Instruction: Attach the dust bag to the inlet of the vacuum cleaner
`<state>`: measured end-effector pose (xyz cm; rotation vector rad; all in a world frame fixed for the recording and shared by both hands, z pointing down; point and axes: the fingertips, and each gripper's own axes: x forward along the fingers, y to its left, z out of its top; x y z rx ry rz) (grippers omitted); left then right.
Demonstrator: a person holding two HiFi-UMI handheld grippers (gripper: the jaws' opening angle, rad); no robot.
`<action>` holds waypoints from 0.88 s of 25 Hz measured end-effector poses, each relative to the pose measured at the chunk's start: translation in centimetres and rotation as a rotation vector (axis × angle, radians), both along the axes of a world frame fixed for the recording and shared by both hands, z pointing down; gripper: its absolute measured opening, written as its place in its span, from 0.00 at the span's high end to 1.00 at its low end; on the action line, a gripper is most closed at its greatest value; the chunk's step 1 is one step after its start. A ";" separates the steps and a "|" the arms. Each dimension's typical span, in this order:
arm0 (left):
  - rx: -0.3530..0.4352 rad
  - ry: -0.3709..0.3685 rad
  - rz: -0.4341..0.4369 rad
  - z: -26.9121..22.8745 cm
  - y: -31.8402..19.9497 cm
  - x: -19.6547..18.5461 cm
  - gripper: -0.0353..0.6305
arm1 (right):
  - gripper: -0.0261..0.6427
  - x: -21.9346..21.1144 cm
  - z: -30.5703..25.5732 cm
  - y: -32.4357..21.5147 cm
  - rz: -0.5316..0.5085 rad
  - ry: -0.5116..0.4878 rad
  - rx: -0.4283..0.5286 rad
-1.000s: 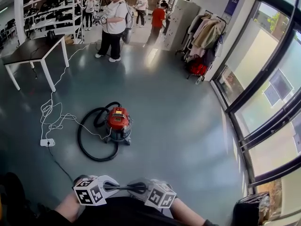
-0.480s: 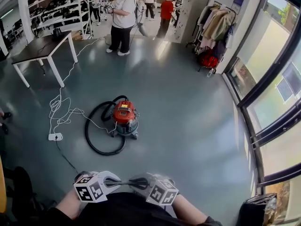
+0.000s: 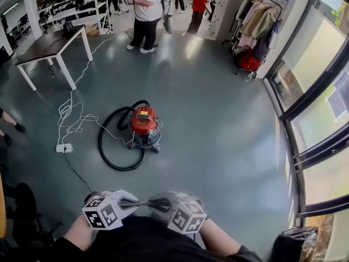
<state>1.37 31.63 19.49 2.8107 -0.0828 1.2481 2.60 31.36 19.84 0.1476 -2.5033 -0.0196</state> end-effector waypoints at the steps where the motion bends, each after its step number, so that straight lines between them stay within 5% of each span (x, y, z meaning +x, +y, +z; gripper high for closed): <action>1: 0.000 0.002 0.000 0.0 -0.4 0.0 0.88 | 0.91 0.0 0.0 -0.4 0.002 0.001 0.000; 22: 0.051 0.106 0.165 -0.3 -17.3 -9.5 0.88 | 0.91 -9.4 -0.4 -17.0 0.204 0.088 0.031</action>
